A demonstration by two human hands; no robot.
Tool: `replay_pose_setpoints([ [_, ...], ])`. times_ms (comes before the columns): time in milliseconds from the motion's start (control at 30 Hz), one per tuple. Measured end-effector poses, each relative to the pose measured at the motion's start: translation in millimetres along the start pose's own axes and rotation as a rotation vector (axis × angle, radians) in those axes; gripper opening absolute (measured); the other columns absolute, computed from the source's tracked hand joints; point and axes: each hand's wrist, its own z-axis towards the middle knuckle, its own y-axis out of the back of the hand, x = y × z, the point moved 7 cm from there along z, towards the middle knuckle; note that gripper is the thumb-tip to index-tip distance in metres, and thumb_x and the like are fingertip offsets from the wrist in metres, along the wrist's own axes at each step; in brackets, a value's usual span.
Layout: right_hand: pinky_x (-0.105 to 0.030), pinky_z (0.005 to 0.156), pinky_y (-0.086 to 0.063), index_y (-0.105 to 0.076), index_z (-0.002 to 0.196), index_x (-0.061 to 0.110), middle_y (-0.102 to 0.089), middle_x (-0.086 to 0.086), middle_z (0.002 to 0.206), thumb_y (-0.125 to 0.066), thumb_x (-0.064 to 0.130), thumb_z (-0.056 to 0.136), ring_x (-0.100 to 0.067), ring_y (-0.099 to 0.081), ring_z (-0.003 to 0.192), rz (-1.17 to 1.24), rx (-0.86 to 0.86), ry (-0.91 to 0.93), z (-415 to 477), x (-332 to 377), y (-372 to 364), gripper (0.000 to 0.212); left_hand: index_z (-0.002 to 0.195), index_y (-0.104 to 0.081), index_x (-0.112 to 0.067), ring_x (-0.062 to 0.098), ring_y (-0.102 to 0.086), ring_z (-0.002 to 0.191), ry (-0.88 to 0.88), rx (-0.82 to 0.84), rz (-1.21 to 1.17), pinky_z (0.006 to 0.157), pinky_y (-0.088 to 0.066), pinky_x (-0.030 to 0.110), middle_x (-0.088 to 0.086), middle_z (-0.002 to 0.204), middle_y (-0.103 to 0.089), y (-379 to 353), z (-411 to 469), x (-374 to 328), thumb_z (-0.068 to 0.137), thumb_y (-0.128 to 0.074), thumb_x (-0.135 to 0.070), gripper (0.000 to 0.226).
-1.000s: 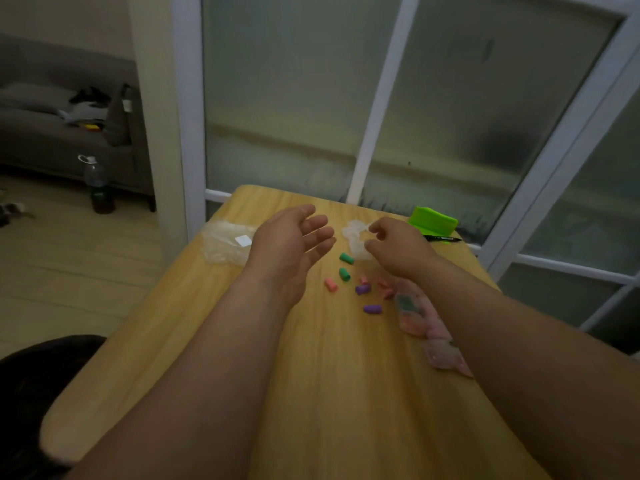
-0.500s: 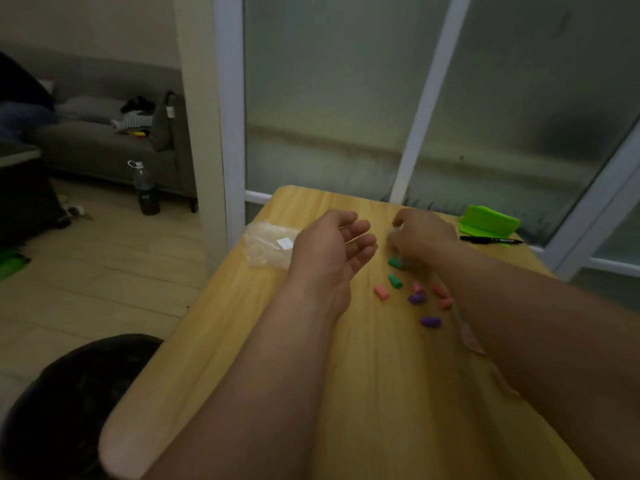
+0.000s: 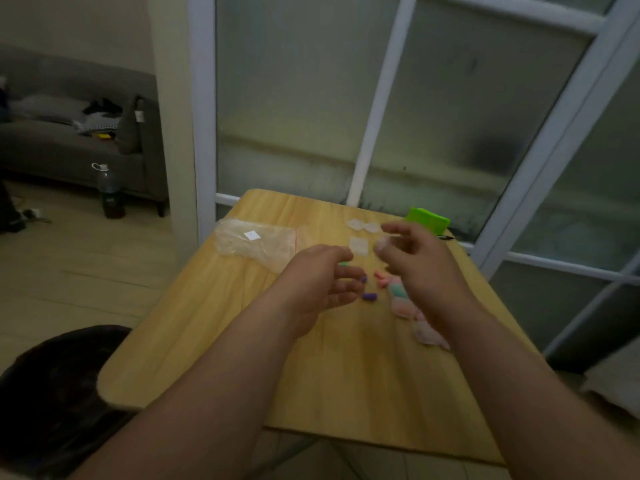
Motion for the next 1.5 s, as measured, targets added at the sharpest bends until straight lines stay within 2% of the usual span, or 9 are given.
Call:
replay_pose_setpoints([
  [133,-0.019,0.084,-0.057,-0.068,0.129,0.027,-0.073,0.012,0.114,-0.077,0.023,0.097,0.001,-0.069,0.107,-0.042,0.077,0.077,-49,6,-6,0.034,0.127,-0.067,-0.003,0.026,-0.075,0.090,0.020,0.153,0.061,0.087,-0.061,0.039,0.020,0.113,-0.076,-8,-29,11,0.107,-0.053,-0.037,0.041],
  [267,-0.010,0.084,-0.053,-0.067,0.131,0.030,-0.070,0.019,0.119,-0.076,0.022,0.096,0.010,-0.063,0.110,-0.112,0.138,0.137,-76,20,-10,0.037,0.125,-0.069,-0.004,0.025,-0.076,0.096,-0.047,0.223,0.093,0.087,-0.061,0.035,0.019,0.112,-0.076,-7,-50,14,0.104,-0.061,-0.032,0.035],
  [467,-0.028,0.095,-0.057,-0.071,0.128,0.034,-0.072,0.019,0.117,-0.066,0.028,0.103,0.002,-0.065,0.110,0.039,0.076,-0.020,-89,7,-3,0.026,0.119,-0.072,-0.007,0.025,-0.077,0.095,-0.085,0.191,0.183,0.086,-0.061,0.035,0.017,0.109,-0.078,1,-57,16,0.104,-0.063,-0.025,0.026],
  [600,-0.033,0.082,-0.060,-0.076,0.112,0.033,-0.077,0.010,0.105,-0.064,0.038,0.104,-0.012,-0.071,0.101,0.164,0.093,-0.172,-88,-5,-1,0.015,0.116,-0.072,-0.019,0.022,-0.077,0.092,-0.191,0.138,0.318,0.078,-0.062,0.028,0.009,0.100,-0.080,-5,-59,9,0.097,-0.074,-0.028,0.021],
  [767,-0.024,0.068,-0.056,-0.073,0.120,0.026,-0.079,0.000,0.106,-0.068,0.030,0.103,-0.017,-0.076,0.092,0.231,0.151,-0.257,-84,-14,-7,0.018,0.115,-0.067,-0.029,0.012,-0.073,0.082,-0.414,0.039,0.624,0.077,-0.064,0.031,0.006,0.097,-0.073,-9,-56,-1,0.095,-0.075,-0.023,0.023],
  [967,-0.027,0.071,-0.059,-0.077,0.114,0.019,-0.079,-0.009,0.104,-0.069,0.016,0.102,-0.018,-0.074,0.087,0.339,0.112,-0.245,-75,-17,-2,0.015,0.115,-0.068,-0.008,0.023,-0.076,0.086,-0.215,0.112,0.281,0.079,-0.063,0.032,0.017,0.101,-0.076,-13,-47,12,0.103,-0.065,-0.025,0.020],
  [1100,-0.027,0.076,-0.060,-0.078,0.116,0.020,-0.080,-0.003,0.105,-0.068,0.024,0.103,-0.019,-0.077,0.097,0.352,0.115,-0.254,-76,-19,-5,0.017,0.115,-0.065,-0.006,0.024,-0.077,0.094,-0.222,0.144,0.337,0.080,-0.063,0.029,0.017,0.104,-0.076,-18,-50,11,0.097,-0.073,-0.024,0.026],
  [1267,-0.020,0.072,-0.057,-0.077,0.116,0.021,-0.080,0.000,0.105,-0.071,0.021,0.100,-0.015,-0.076,0.097,0.218,0.139,-0.194,-73,-12,-4,0.018,0.118,-0.059,0.002,0.033,-0.076,0.101,-0.154,0.131,0.278,0.091,-0.063,0.042,0.026,0.111,-0.073,-10,-46,14,0.094,-0.076,-0.011,0.032],
  [1500,-0.027,0.076,-0.060,-0.075,0.111,0.016,-0.080,0.000,0.096,-0.074,0.023,0.097,-0.013,-0.076,0.091,0.163,0.187,-0.199,-76,-13,-4,0.016,0.125,-0.064,-0.019,0.035,-0.076,0.101,-0.131,0.180,0.304,0.091,-0.063,0.042,0.023,0.099,-0.076,-8,-49,15,0.092,-0.072,-0.001,0.039],
])
